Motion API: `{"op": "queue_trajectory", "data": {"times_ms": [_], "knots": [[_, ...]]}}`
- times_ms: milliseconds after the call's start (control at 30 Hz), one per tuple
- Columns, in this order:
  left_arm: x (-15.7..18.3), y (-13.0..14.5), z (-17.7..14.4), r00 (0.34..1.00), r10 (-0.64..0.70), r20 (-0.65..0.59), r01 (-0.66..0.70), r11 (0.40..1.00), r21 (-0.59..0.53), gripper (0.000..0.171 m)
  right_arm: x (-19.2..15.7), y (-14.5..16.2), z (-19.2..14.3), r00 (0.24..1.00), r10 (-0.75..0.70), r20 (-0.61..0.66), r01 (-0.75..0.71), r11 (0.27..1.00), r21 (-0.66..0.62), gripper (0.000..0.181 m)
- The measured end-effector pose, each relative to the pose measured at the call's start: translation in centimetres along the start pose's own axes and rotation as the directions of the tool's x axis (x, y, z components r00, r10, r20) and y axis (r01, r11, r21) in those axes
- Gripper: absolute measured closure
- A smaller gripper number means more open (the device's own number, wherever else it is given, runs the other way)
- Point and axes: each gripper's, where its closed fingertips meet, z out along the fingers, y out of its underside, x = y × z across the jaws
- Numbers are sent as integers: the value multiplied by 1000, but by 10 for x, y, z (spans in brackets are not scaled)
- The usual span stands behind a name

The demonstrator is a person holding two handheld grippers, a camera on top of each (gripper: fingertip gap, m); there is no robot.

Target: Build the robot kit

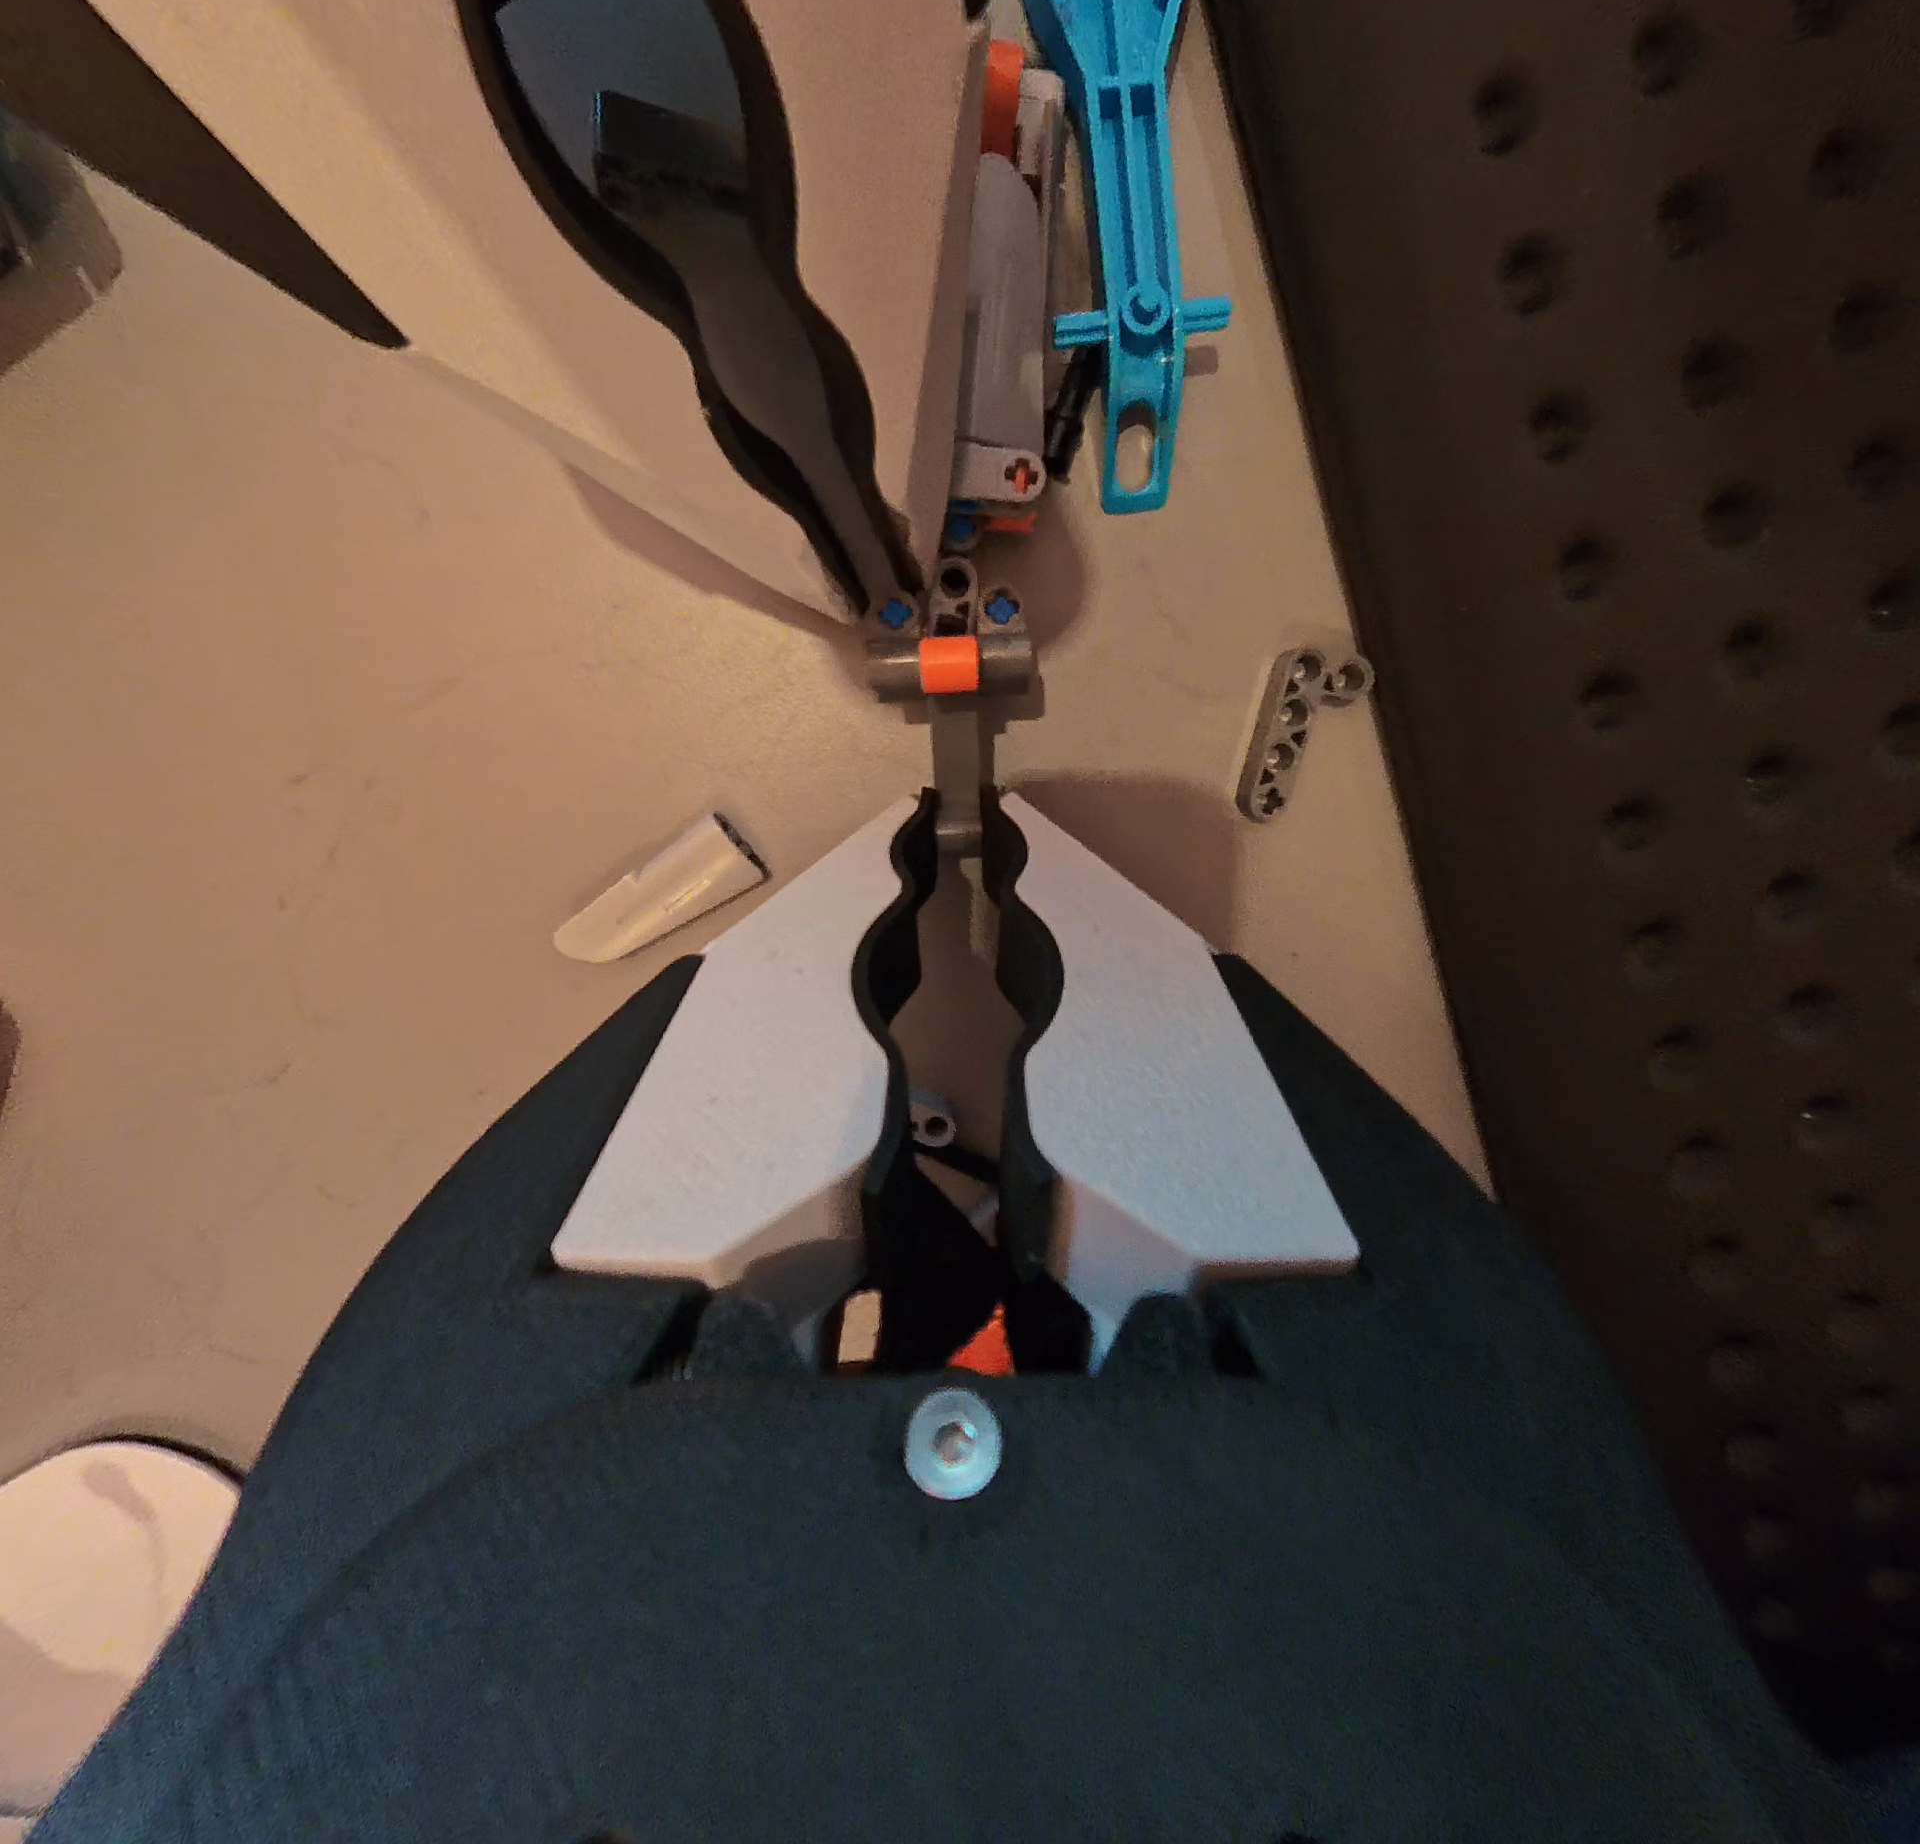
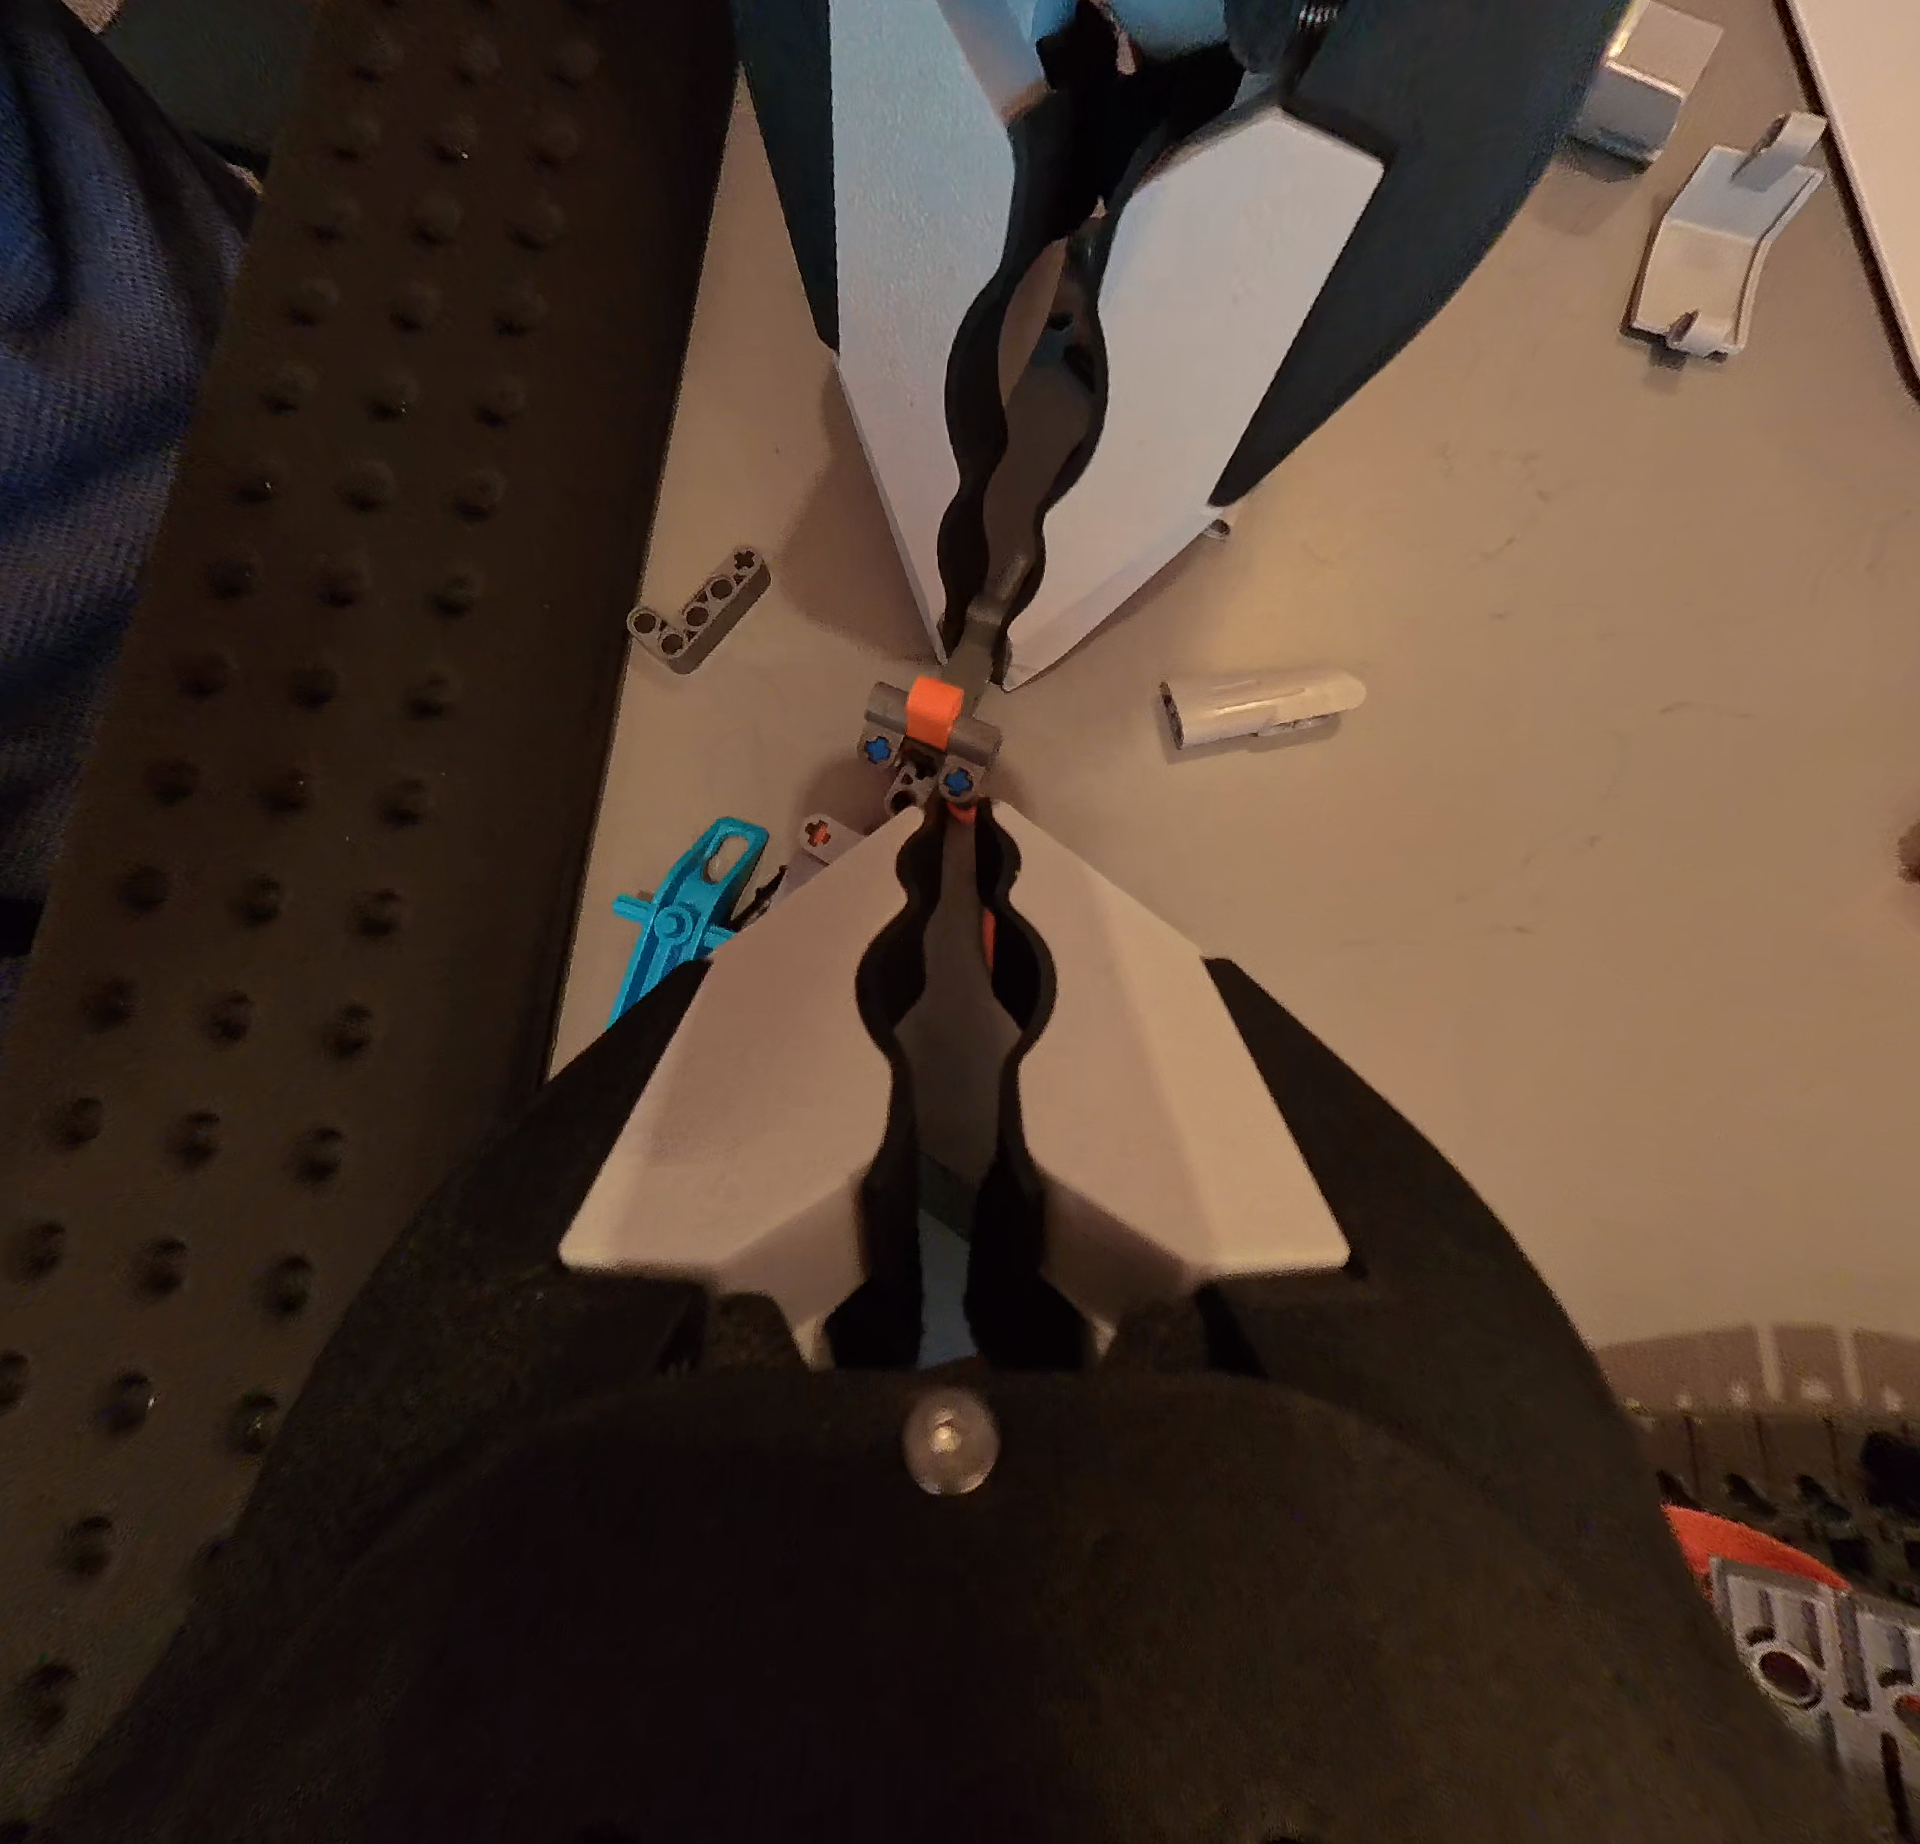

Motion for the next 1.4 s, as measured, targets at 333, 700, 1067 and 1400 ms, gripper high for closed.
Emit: {"op": "queue_trajectory", "data": {"times_ms": [333, 700, 1067, 1400], "knots": [[-5, -2, 1, 999, 41, -28, -42, 999, -25, 165, 2, -3, -1, 1000, 14, -4, -14, 1000, 26, 174], [-4, -6, 2, 998, 56, -8, -56, 998, -9, 165, 1, 2, -2, 1000, 5, -9, -6, 1000, -16, 176], [-5, -24, -9, 983, 72, 169, -88, 992, 87, 155, 0, 3, -3, 1000, 9, -7, -9, 1000, -27, 176], [-8, -26, 2, 975, 73, 209, -94, 991, 95, 165, 1, 3, -3, 1000, 13, -17, -14, 999, -36, 177]]}}
